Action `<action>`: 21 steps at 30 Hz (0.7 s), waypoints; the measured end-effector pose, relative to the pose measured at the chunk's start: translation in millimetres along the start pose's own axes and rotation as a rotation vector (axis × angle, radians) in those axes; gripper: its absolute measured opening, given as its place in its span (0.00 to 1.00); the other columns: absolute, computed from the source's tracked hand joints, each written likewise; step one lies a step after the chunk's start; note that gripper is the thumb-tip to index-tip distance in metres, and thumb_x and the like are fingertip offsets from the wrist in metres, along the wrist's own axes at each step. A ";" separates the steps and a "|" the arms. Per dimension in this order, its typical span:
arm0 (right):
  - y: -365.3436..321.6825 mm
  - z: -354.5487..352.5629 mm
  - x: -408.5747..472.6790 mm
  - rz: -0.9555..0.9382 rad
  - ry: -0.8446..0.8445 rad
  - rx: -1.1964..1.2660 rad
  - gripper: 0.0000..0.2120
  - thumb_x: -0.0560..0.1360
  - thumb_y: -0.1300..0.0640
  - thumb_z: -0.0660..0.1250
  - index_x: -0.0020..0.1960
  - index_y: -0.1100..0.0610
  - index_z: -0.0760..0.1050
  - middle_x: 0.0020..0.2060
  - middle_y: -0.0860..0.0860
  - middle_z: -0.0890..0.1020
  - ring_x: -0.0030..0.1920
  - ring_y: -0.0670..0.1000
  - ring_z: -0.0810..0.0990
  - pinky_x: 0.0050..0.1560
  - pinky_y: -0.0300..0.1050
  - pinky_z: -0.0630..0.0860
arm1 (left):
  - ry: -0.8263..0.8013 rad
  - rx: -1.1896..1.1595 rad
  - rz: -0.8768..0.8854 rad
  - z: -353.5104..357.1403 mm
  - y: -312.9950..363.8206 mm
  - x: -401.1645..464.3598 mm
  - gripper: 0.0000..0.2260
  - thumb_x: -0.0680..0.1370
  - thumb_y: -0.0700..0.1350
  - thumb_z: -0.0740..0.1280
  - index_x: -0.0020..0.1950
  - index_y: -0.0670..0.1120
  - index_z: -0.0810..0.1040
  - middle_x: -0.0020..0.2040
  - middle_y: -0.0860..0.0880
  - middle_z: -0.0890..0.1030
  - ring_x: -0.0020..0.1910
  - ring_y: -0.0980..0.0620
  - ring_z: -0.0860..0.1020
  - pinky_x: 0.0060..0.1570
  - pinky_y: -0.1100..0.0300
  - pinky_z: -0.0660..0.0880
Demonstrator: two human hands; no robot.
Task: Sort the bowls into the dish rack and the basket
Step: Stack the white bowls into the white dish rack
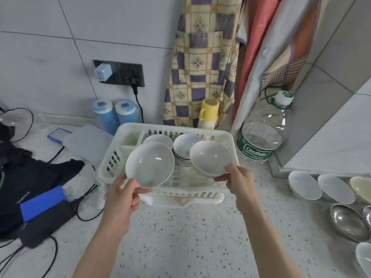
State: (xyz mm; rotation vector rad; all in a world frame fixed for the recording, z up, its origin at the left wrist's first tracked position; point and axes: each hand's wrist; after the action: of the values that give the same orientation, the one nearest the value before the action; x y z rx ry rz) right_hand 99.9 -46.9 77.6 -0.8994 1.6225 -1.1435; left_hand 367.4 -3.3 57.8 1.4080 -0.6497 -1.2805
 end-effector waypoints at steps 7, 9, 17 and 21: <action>3.7 52.9 11.5 0.080 -0.056 -0.328 0.18 0.71 0.54 0.62 0.26 0.58 0.78 0.26 0.54 0.84 0.24 0.45 0.69 0.32 0.41 0.69 | 0.041 0.028 0.094 -23.1 21.3 47.0 0.18 0.78 0.37 0.63 0.67 0.48 0.73 0.39 0.41 0.86 0.24 0.55 0.63 0.20 0.67 0.62; 4.6 60.6 13.5 0.123 -0.076 -0.314 0.19 0.71 0.55 0.62 0.24 0.59 0.77 0.27 0.57 0.84 0.20 0.44 0.67 0.27 0.39 0.66 | 0.042 0.006 0.102 -22.1 22.4 56.9 0.18 0.77 0.37 0.63 0.66 0.48 0.73 0.40 0.41 0.86 0.22 0.57 0.61 0.19 0.67 0.62; 2.7 88.1 25.2 0.263 -0.170 -0.382 0.12 0.67 0.58 0.60 0.29 0.63 0.75 0.29 0.62 0.84 0.18 0.47 0.66 0.18 0.34 0.59 | 0.025 -0.048 0.133 -16.3 23.5 94.7 0.17 0.73 0.37 0.63 0.61 0.46 0.75 0.38 0.40 0.86 0.21 0.56 0.61 0.19 0.66 0.61; 4.2 100.1 33.7 0.257 -0.208 -0.511 0.12 0.65 0.56 0.60 0.29 0.62 0.76 0.29 0.60 0.84 0.19 0.47 0.67 0.19 0.35 0.61 | 0.026 -0.046 0.127 -12.1 21.5 108.7 0.22 0.67 0.44 0.63 0.61 0.49 0.75 0.38 0.40 0.86 0.21 0.56 0.63 0.20 0.63 0.63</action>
State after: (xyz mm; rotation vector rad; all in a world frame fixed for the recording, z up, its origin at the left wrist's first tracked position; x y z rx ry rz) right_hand 184.7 -104.0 50.6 -1.0499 1.8228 -0.4439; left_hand 413.8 -102.8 38.6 1.3227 -0.6774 -1.1689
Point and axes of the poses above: each hand's wrist, its own x-axis towards the middle knuckle, its own z-axis out of the palm, y = z × x
